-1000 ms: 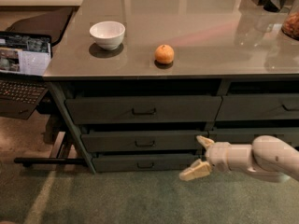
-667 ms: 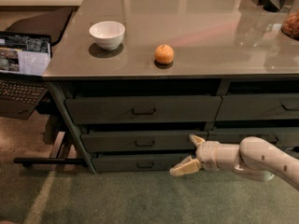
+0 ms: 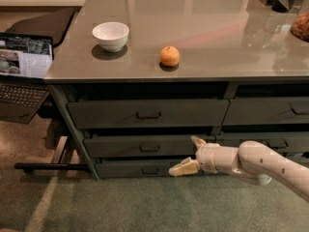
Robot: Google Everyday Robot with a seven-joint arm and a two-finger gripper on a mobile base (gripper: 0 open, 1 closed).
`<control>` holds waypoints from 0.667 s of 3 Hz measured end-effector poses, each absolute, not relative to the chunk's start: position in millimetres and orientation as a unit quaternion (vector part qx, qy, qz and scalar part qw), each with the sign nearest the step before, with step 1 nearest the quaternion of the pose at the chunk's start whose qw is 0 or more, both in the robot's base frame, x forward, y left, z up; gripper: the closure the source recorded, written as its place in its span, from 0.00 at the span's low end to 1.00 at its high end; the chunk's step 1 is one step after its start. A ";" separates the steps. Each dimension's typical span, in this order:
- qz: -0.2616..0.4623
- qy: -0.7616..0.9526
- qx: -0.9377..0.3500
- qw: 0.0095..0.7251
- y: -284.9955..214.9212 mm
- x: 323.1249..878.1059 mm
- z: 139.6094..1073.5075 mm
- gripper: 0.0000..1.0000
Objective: Open middle drawer
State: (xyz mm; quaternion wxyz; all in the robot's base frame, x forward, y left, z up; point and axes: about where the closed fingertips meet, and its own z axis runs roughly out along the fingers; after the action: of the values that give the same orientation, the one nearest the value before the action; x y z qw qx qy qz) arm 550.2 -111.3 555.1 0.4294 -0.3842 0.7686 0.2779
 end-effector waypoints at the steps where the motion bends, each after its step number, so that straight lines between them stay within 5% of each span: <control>1: 0.283 0.771 -0.382 0.425 -106.3 563.5 536.9 0.00; 2: 0.291 0.771 -0.369 0.429 -105.6 586.1 515.3 0.00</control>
Offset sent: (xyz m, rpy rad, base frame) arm 0.0682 0.0003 -0.0680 0.0650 0.0275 -0.0470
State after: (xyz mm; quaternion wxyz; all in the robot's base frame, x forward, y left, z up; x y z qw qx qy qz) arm 586.1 -105.6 515.3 0.4290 -0.3691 0.7715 0.2907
